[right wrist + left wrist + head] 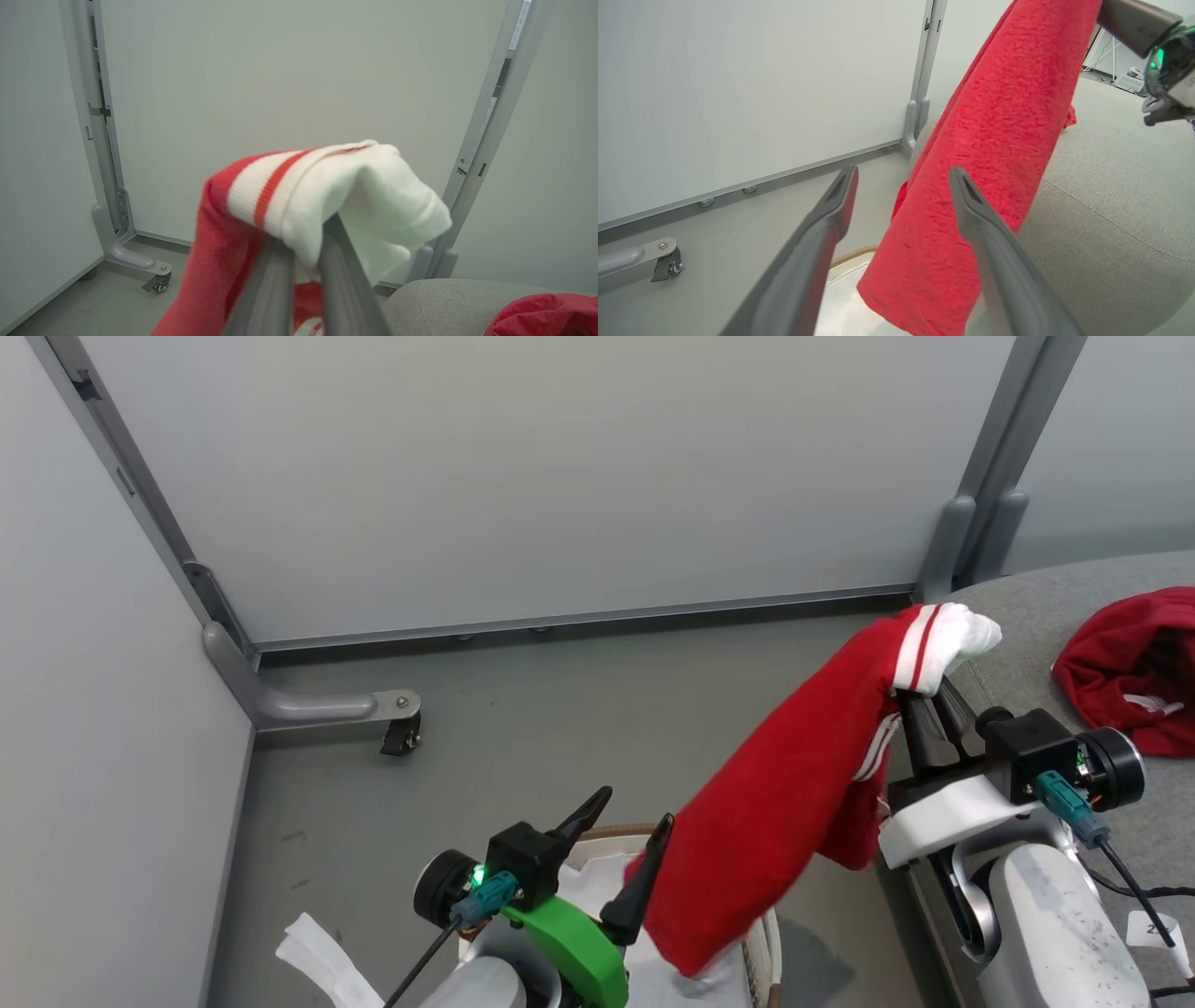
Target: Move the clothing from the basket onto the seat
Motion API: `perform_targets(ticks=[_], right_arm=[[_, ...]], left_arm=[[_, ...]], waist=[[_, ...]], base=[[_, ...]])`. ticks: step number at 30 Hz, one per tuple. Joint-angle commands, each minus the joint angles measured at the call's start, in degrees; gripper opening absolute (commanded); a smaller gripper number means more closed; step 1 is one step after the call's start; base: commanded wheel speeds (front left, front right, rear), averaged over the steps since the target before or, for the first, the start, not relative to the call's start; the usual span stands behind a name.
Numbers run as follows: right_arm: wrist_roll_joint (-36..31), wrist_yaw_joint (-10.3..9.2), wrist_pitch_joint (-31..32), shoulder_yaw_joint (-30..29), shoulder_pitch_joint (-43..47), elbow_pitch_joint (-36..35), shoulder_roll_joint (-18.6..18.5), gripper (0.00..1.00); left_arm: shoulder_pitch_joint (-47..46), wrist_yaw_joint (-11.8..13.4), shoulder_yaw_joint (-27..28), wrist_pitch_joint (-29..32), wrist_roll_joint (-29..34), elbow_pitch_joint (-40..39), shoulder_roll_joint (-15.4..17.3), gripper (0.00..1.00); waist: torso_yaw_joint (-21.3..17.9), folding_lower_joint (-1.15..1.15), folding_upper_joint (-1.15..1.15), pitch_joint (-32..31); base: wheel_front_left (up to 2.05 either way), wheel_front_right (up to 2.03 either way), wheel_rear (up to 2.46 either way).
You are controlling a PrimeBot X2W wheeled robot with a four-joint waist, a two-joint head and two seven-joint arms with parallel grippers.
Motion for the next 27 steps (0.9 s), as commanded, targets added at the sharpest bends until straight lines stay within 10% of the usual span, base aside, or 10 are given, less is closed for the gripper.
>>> perform_targets(ticks=[1,27], right_arm=[[-0.6,-0.07,-0.1,-0.1,-0.5,-0.4,-0.2,0.0],[-3.5,-0.06,-0.1,-6.0,-2.9,-4.0,-0.2,0.0]], left_arm=[[1.0,-0.2,0.5,-0.2,0.6,-0.3,-0.1,1.0],[-0.9,-0.2,1.0,-0.1,4.0,-4.4,-0.5,1.0]], waist=[[-0.4,0.0,0.0,0.2],[-21.9,0.0,0.0,8.0]], base=[[0.0,0.0,0.0],[0.0,0.0,0.0]])
